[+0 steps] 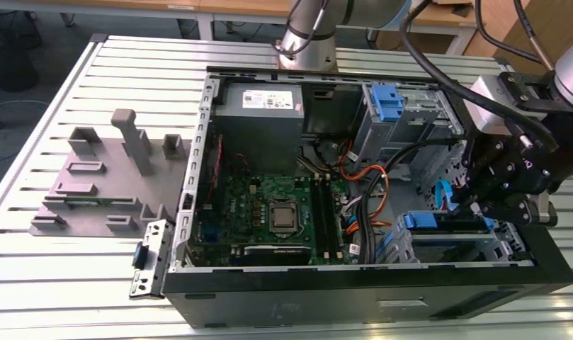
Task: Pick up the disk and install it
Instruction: 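Insert the first disk wire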
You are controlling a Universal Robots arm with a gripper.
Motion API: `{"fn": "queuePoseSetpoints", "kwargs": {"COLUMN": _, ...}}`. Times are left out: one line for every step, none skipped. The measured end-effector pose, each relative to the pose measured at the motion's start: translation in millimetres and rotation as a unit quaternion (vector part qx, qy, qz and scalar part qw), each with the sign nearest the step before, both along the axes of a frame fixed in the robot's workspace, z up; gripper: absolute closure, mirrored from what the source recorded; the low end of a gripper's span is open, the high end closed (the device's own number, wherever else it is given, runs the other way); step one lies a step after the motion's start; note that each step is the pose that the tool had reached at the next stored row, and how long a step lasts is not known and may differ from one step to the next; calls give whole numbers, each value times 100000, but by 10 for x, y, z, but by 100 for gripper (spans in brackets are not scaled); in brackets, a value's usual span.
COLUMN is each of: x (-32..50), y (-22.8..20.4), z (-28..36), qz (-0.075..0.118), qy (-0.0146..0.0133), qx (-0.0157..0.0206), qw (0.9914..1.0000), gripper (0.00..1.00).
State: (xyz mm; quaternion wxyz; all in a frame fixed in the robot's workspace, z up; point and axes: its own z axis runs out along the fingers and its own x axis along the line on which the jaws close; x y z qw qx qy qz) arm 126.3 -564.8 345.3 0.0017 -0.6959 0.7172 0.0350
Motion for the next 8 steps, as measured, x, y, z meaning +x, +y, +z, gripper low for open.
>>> {"fn": "queuePoseSetpoints", "kwargs": {"x": 0, "y": 0, "z": 9, "qz": 1, "qy": 0, "qx": 0, "qw": 100000, "gripper": 77}}
{"fn": "queuePoseSetpoints", "kwargs": {"x": 0, "y": 0, "z": 15, "qz": -2, "qy": 2, "qx": 7, "qw": 100000, "gripper": 77}}
{"fn": "queuePoseSetpoints", "kwargs": {"x": 0, "y": 0, "z": 23, "qz": 0, "qy": 1, "qx": 6, "qw": 100000, "gripper": 77}}
{"fn": "queuePoseSetpoints", "kwargs": {"x": 0, "y": 0, "z": 32, "qz": -2, "qy": 1, "qx": -1, "qw": 100000, "gripper": 77}}
{"fn": "queuePoseSetpoints", "kwargs": {"x": 0, "y": 0, "z": 38, "qz": 0, "qy": -3, "qx": 4, "qw": 100000, "gripper": 77}}
{"fn": "queuePoseSetpoints", "kwargs": {"x": 0, "y": 0, "z": 38, "qz": 0, "qy": -4, "qx": 19, "qw": 100000, "gripper": 77}}
{"fn": "queuePoseSetpoints", "kwargs": {"x": 0, "y": 0, "z": 39, "qz": 0, "qy": -7, "qx": 15, "qw": 100000, "gripper": 77}}
{"fn": "queuePoseSetpoints", "kwargs": {"x": 0, "y": 0, "z": 39, "qz": 0, "qy": -7, "qx": 17, "qw": 100000, "gripper": 77}}
